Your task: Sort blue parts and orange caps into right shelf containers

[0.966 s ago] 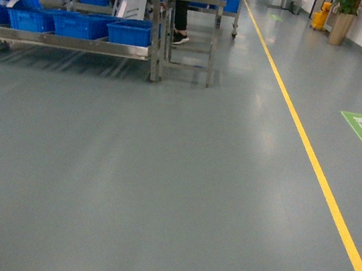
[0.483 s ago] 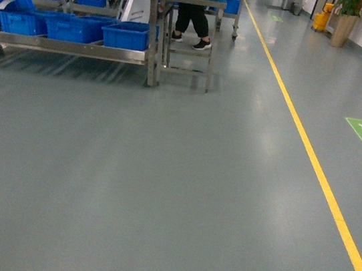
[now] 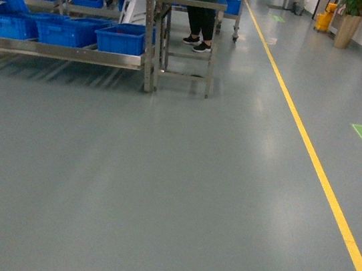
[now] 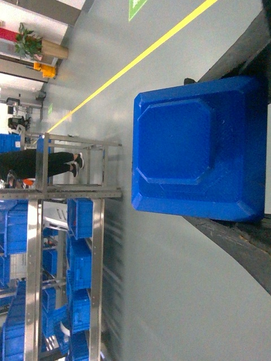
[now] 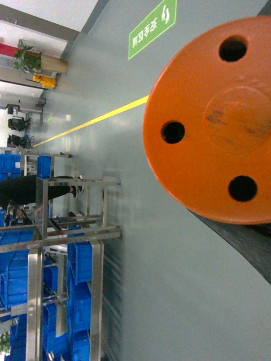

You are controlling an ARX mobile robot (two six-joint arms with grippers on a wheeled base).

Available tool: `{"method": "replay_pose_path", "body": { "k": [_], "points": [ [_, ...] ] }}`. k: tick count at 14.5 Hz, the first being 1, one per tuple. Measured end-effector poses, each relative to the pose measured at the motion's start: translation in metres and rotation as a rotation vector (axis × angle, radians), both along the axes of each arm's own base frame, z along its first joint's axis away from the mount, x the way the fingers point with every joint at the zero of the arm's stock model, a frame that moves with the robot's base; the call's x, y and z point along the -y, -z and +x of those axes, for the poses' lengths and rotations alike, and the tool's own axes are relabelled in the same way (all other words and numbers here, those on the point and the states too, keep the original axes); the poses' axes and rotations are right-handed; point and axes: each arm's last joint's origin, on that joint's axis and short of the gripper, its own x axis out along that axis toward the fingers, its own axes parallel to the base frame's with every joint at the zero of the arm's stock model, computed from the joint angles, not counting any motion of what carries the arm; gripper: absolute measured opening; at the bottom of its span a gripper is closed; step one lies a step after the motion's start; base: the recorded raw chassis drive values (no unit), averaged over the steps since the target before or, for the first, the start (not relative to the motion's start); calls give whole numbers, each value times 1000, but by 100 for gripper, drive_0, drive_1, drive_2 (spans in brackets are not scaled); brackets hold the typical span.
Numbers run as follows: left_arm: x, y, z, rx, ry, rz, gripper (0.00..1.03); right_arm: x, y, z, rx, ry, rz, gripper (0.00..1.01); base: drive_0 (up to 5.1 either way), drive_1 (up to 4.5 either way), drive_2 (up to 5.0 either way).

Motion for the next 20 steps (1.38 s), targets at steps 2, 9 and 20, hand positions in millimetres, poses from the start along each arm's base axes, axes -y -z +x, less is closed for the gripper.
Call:
{"method": "replay_pose_path", "body": {
  "k": [2, 9, 20],
  "points": [
    [0, 0, 0, -3, 0, 0, 43, 0, 0, 0, 0, 0, 0, 45, 3, 429, -422],
    [0, 0, 0, -4, 0, 0, 43, 0, 0, 0, 0, 0, 0, 45, 3, 429, -423],
    [0, 0, 0, -3, -1, 0, 43, 0, 0, 0, -1, 0, 0, 45, -4, 423, -431]
  ]
}}
